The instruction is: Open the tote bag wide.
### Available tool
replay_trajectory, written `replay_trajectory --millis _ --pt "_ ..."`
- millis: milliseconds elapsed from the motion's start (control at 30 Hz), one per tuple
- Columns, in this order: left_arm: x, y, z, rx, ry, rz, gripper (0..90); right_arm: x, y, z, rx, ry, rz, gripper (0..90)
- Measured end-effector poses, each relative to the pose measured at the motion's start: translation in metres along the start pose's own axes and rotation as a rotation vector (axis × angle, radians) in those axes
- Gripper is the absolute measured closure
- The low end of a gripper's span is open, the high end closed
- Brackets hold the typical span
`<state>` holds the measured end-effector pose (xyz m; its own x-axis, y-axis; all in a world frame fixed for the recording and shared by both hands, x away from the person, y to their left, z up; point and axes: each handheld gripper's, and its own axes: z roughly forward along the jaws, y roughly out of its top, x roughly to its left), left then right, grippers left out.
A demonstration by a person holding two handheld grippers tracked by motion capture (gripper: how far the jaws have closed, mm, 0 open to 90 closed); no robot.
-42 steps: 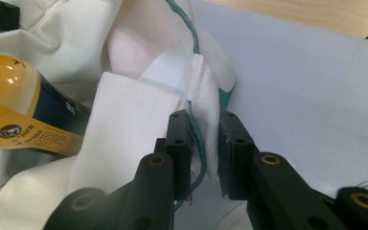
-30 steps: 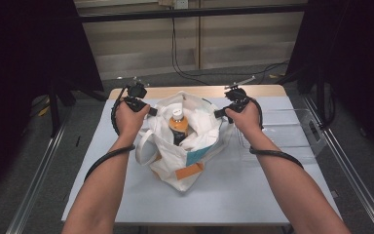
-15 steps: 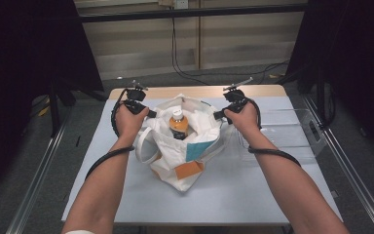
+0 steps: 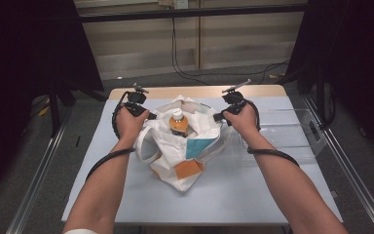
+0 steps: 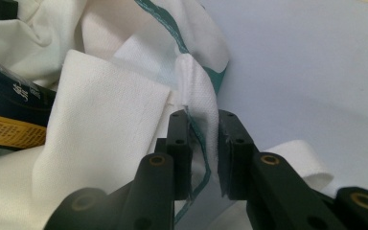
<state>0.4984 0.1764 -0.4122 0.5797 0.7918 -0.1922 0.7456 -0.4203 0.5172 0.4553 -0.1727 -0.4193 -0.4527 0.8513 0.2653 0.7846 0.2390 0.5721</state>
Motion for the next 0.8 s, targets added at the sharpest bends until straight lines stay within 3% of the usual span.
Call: replay_trajectory --millis 400,500,567,600,633,800 --pt "0.002 -0.003 0.008 0.021 0.003 0.014 80.7 0.0 -0.003 0.007 0.026 -0.012 -0.009 77.9" --pt "0.004 -0.007 0.01 0.025 -0.005 -0.002 80.7 0.0 -0.005 0.008 0.02 -0.009 -0.008 78.0" --pt "0.003 -0.007 0.01 0.031 0.0 0.016 80.6 0.001 -0.005 0.007 0.026 -0.014 -0.001 78.0" --pt "-0.001 -0.007 0.012 -0.017 0.008 -0.035 80.6 0.002 -0.005 0.007 0.024 -0.015 -0.002 77.8" --pt "0.002 -0.005 0.008 0.029 0.003 0.023 80.5 0.002 -0.004 0.007 0.021 -0.015 -0.009 77.8" --pt "0.001 -0.004 -0.001 0.012 0.009 0.002 77.0 0.003 -0.004 0.004 0.011 -0.023 0.007 72.5"
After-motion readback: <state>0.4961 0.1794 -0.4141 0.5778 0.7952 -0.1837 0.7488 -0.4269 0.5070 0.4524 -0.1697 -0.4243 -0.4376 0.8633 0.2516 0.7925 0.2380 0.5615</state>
